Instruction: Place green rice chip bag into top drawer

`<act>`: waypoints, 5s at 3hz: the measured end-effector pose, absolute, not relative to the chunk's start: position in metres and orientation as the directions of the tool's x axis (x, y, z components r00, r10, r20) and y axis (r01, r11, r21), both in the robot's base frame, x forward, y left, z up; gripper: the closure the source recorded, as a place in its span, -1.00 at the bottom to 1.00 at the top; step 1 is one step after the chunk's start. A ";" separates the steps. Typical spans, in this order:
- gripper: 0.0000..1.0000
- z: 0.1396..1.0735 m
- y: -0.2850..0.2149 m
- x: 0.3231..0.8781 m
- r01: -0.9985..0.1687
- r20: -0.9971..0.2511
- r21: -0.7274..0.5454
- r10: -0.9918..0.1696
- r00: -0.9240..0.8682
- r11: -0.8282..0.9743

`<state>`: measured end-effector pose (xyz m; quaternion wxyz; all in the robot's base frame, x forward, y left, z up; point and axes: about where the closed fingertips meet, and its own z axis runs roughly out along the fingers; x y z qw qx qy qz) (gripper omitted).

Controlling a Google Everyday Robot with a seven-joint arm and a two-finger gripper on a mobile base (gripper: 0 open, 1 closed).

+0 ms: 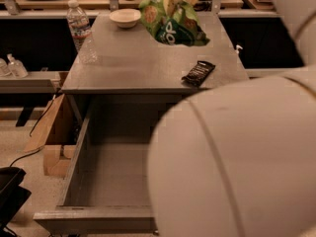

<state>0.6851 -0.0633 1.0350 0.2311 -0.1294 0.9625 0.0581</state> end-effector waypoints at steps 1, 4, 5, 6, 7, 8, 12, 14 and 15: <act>1.00 1.043 -0.100 0.651 -0.227 -0.515 0.183 -0.103 -0.851 0.957; 1.00 1.020 -0.081 0.553 -0.274 -0.604 0.410 0.035 -0.796 0.870; 1.00 1.019 -0.081 0.553 -0.273 -0.604 0.410 0.035 -0.796 0.870; 1.00 1.005 -0.087 0.554 -0.256 -0.590 0.435 0.058 -0.805 0.863; 1.00 0.974 -0.114 0.541 -0.210 -0.571 0.501 0.138 -0.809 0.839; 1.00 0.877 -0.132 0.516 -0.169 -0.449 0.567 0.130 -0.884 0.806; 0.01 0.766 -0.138 0.526 -0.185 -0.306 0.597 0.008 -0.952 0.781; -1.00 0.769 -0.136 0.525 -0.192 -0.311 0.598 0.004 -0.950 0.778; -1.00 0.769 -0.136 0.525 -0.193 -0.311 0.598 0.004 -0.950 0.778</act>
Offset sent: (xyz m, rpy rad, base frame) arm -0.1494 -0.0791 -0.1822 0.4045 0.1619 -0.1480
